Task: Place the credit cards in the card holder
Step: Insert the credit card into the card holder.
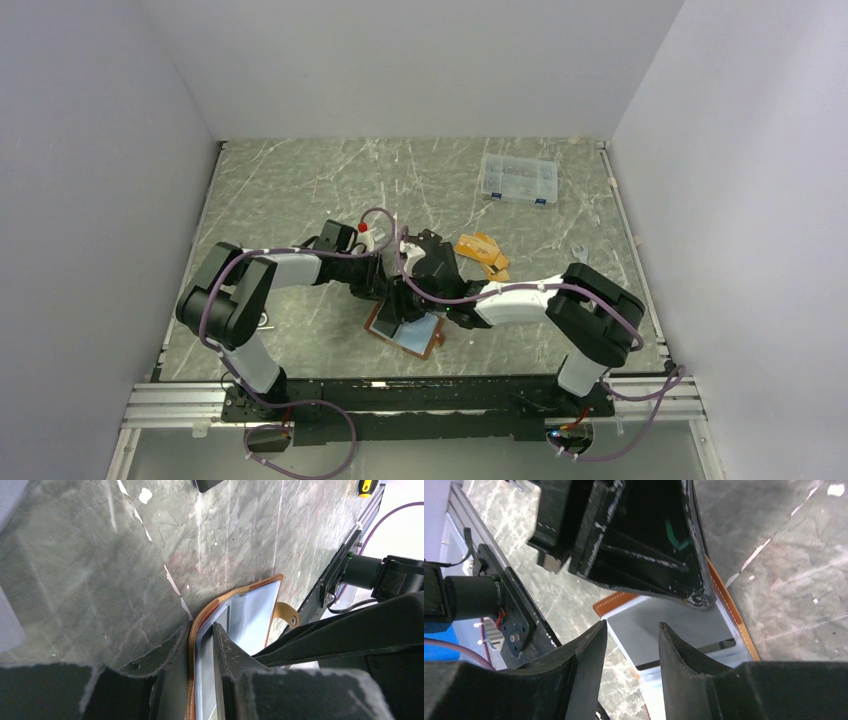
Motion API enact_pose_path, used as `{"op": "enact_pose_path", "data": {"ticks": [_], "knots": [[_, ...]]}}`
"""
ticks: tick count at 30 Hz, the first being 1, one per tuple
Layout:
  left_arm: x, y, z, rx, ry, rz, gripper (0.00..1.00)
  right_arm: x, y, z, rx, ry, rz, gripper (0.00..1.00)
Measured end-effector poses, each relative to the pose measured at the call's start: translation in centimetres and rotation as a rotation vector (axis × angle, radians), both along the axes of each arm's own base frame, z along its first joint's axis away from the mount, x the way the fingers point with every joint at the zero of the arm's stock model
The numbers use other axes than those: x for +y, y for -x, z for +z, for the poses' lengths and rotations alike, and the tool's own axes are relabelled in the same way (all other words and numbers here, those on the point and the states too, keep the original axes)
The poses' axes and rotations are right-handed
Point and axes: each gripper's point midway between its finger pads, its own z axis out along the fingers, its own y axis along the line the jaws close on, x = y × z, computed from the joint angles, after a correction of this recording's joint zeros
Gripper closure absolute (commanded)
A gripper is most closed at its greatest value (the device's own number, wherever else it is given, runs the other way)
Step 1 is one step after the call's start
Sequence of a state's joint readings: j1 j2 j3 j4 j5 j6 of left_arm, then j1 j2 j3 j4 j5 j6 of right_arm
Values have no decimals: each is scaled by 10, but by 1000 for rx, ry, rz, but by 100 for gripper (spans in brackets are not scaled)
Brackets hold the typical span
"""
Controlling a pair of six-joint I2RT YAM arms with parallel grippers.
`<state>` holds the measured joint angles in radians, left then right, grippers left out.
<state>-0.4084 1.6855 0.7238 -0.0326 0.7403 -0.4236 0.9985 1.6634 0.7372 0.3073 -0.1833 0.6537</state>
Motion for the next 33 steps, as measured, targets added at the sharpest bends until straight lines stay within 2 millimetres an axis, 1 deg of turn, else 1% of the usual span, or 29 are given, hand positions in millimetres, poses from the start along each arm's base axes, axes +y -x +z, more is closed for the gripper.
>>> {"op": "enact_pose_path", "data": {"ticks": [2,6,8,10,12,14,20,27,33], "knots": [[0,1,0,1,0,-2,76,3,-4,6,-19,-20,-2,54],[0,1,0,4,1,-4,78,0,-8,14,-39,-28,-21,54],[0,1,1,8,1,-3,78,-8,-7,23,-53,-41,-32,56],[1,0,1,8,0,1,78,-13,-5,24,-54,-44,-42,60],[1,0,1,10,0,3,78,-19,-2,17,-41,-30,-51,63],[2,0,1,12,-1,4,77,-24,1,6,-21,-6,-55,66],[2,0,0,14,-3,5,74,-29,5,-20,23,54,-58,72],[4,2,-1,25,-9,6,73,-32,5,-24,25,75,-67,82],[4,2,-1,23,-11,2,73,-36,8,-26,-9,125,-80,86]]}}
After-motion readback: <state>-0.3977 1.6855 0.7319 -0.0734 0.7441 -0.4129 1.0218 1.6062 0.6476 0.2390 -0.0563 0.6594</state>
